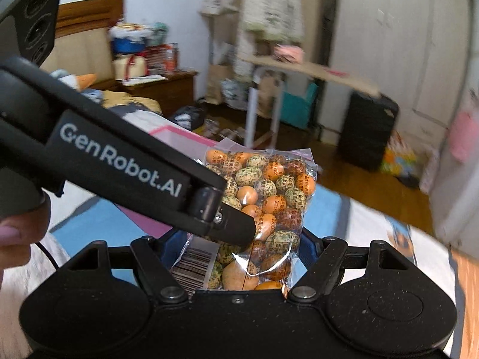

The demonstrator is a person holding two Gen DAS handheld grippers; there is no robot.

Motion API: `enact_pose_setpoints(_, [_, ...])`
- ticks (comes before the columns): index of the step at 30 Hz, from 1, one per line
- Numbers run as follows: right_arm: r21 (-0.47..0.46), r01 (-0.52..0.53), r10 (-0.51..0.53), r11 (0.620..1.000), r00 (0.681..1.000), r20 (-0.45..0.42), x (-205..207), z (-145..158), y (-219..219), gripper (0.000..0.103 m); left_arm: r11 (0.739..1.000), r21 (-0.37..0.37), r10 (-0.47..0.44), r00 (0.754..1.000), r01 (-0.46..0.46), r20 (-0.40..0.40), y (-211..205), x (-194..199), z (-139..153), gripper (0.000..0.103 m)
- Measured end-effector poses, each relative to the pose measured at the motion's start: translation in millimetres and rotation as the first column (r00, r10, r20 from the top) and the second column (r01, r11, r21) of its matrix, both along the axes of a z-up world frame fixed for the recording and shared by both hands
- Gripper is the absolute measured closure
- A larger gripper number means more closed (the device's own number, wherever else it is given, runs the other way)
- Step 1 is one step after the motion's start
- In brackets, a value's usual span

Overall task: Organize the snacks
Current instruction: 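Lift and carry the peanut bag with both tools over the pink box, then lower the peanut bag into the box and open both tools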

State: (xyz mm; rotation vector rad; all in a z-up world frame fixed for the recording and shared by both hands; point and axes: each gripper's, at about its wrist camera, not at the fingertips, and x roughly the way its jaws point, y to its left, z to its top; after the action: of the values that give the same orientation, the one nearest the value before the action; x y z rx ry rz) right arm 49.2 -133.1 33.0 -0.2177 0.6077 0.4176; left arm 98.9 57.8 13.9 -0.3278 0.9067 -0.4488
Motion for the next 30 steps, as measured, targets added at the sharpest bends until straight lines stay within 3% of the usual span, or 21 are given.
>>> enact_pose_setpoints(6, [0.027,-0.115,0.114,0.993,0.992,0.05,46.4,0.4,47.6,0.023,0.992,0.021,0.128,0.992,-0.128,0.019,56.3,35.0,7.5,0.05])
enact_pose_setpoints(11, [0.076,-0.197,0.192,0.978,0.979,0.063,89.5,-26.2,70.5,0.028,0.985,0.039,0.167,0.985,-0.166,-0.037,89.6,83.1,-19.7,0.05])
enact_pose_setpoints(13, [0.054,-0.247,0.243,0.968,0.968,0.064,101.9,-36.7,80.8,0.029,0.983,0.044,0.181,0.981,-0.179,-0.063,103.0,96.8,-35.0,0.05])
enact_pose_setpoints(19, [0.029,-0.341,0.341,0.94,0.94,-0.027,135.3,-61.5,96.2,0.029,0.974,0.06,0.227,0.964,-0.221,-0.138,112.3,126.5,-73.3,0.048])
enact_pose_setpoints(22, [0.011,-0.412,0.412,0.911,0.908,-0.083,144.2,-72.0,98.2,0.029,0.974,0.082,0.226,0.955,-0.214,-0.192,109.3,132.3,-89.8,0.045])
enact_pose_setpoints(25, [-0.013,-0.432,0.427,0.902,0.895,-0.129,145.7,-79.4,101.9,0.029,0.975,0.096,0.218,0.947,-0.201,-0.237,105.2,135.2,-103.1,0.04])
enact_pose_setpoints(30, [0.0,-0.44,0.436,0.898,0.888,-0.148,151.4,-85.6,100.6,0.028,0.975,0.145,0.197,0.957,-0.169,-0.212,93.0,135.5,-106.7,0.039])
